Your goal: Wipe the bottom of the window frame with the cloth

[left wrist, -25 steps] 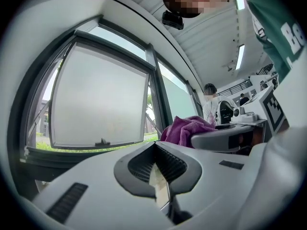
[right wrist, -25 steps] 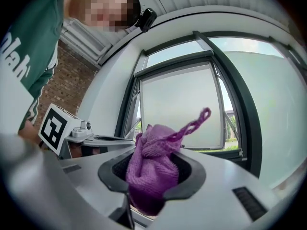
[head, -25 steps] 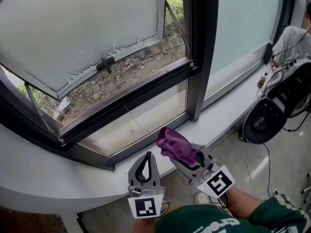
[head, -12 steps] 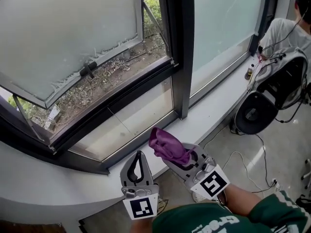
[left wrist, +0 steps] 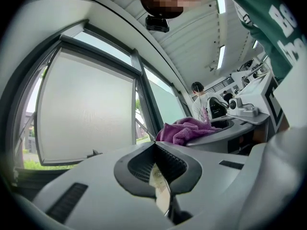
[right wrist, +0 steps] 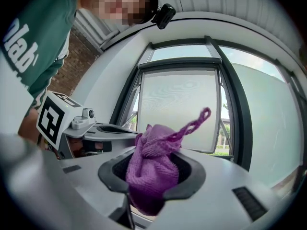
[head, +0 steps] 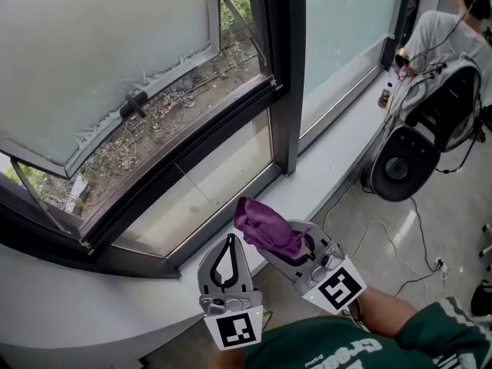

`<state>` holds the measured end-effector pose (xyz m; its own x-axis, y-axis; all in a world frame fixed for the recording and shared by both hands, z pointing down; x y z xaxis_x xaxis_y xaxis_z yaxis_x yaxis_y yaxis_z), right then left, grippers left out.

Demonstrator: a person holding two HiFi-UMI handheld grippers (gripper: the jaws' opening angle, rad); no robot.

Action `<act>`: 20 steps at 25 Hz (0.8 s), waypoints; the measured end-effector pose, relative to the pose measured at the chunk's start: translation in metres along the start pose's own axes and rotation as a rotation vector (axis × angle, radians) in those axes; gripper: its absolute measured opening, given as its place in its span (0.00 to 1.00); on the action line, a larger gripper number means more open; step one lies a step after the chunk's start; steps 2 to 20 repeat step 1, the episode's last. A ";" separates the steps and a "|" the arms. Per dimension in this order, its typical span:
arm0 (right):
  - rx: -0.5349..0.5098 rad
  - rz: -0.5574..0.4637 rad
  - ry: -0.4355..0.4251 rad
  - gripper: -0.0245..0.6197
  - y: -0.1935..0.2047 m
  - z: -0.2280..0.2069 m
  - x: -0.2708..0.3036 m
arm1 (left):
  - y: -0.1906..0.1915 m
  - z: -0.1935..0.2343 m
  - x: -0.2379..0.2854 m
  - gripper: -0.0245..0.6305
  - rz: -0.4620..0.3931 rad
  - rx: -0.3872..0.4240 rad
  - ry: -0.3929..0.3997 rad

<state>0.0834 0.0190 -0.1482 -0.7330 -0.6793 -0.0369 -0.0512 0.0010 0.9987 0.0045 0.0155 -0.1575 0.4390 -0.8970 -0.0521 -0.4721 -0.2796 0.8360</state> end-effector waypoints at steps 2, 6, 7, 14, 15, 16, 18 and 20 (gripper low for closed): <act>-0.001 0.002 0.010 0.26 0.000 0.002 0.006 | 0.003 0.005 0.000 0.04 0.001 0.016 0.015; -0.001 0.002 0.010 0.26 0.000 0.002 0.006 | 0.003 0.005 0.000 0.04 0.001 0.016 0.015; -0.001 0.002 0.010 0.26 0.000 0.002 0.006 | 0.003 0.005 0.000 0.04 0.001 0.016 0.015; -0.001 0.002 0.010 0.26 0.000 0.002 0.006 | 0.003 0.005 0.000 0.04 0.001 0.016 0.015; -0.001 0.002 0.010 0.26 0.000 0.002 0.006 | 0.003 0.005 0.000 0.04 0.001 0.016 0.015; -0.001 0.002 0.010 0.26 0.000 0.002 0.006 | 0.003 0.005 0.000 0.04 0.001 0.016 0.015; -0.001 0.002 0.010 0.26 0.000 0.002 0.006 | 0.003 0.005 0.000 0.04 0.001 0.016 0.015; -0.001 0.002 0.010 0.26 0.000 0.002 0.006 | 0.003 0.005 0.000 0.04 0.001 0.016 0.015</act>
Point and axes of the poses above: the fingertips, and each gripper's own axes: x forward along the fingers, z to its left, y out of its underside, the point moved 3 cm from there along -x, backward along the fingers, and after that the axes turned 15 degrees about x, right-handed, at the moved point
